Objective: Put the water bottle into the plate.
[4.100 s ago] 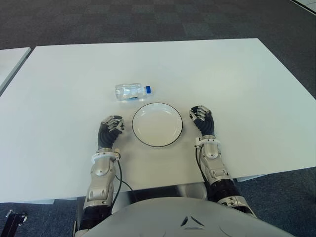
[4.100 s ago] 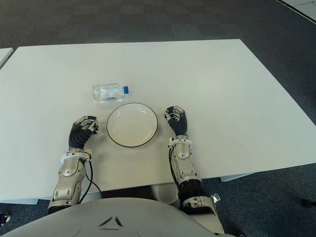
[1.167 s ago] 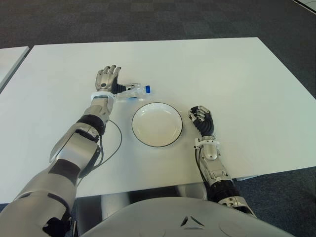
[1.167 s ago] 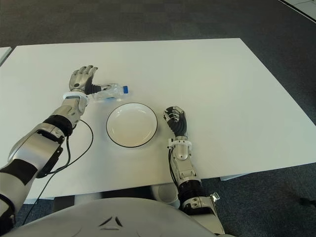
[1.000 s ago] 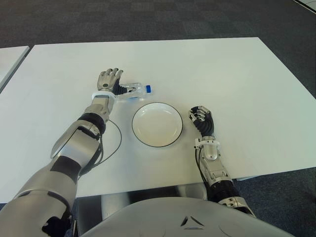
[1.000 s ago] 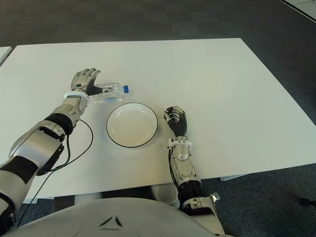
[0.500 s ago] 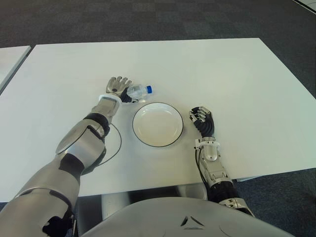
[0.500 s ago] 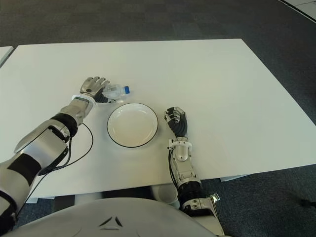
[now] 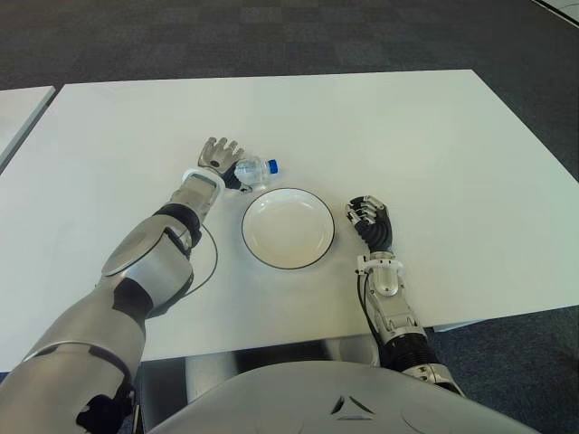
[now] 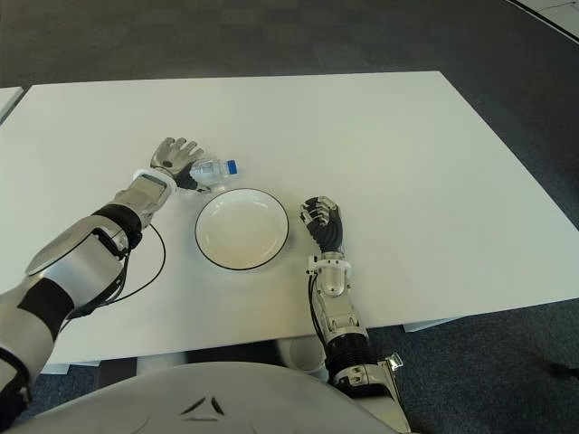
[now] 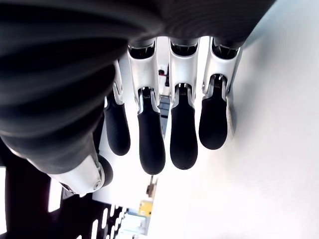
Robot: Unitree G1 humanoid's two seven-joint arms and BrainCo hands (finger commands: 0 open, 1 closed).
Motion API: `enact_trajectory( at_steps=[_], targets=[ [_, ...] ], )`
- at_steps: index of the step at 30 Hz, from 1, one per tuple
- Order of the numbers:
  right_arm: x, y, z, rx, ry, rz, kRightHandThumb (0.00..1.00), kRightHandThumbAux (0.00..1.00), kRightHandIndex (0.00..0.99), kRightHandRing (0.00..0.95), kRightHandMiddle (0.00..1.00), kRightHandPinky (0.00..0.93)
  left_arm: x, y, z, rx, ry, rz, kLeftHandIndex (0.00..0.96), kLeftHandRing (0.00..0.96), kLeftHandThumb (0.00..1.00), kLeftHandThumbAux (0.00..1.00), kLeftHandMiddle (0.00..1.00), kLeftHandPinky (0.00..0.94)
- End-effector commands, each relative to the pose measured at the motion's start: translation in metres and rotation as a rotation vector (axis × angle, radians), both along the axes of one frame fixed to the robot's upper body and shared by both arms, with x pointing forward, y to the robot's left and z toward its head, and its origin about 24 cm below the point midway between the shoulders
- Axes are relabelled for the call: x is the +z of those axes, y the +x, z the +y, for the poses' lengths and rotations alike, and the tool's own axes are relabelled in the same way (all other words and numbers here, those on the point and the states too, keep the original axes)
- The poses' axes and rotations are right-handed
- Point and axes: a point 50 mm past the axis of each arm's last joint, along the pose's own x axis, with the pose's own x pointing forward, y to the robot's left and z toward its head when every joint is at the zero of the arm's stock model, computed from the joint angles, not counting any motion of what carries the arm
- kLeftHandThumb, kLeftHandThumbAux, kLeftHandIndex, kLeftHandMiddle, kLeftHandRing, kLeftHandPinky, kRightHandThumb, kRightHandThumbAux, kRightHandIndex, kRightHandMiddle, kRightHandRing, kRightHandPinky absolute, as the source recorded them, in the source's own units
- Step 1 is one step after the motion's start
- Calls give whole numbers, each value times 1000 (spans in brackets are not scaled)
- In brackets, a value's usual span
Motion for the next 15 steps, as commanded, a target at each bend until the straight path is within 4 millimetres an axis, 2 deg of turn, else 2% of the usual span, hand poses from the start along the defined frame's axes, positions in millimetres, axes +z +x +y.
enact_trajectory(
  at_steps=[1,6,15],
  targets=[
    [-11,-7,-1,-22,7,64,703,730,426,583,572,581,-28,-22,15,-20,115,104,0,0,595,362,0,0],
    [-11,-7,0,-25,24,57,703,729,427,583,575,579,-38,-33,25,-58,176,90,0,0,591,390,0,0],
    [-10,-7,-1,-27,28,57,704,728,427,586,577,584,-44,-41,34,-41,156,85,0,0,591,465,0,1]
  ],
)
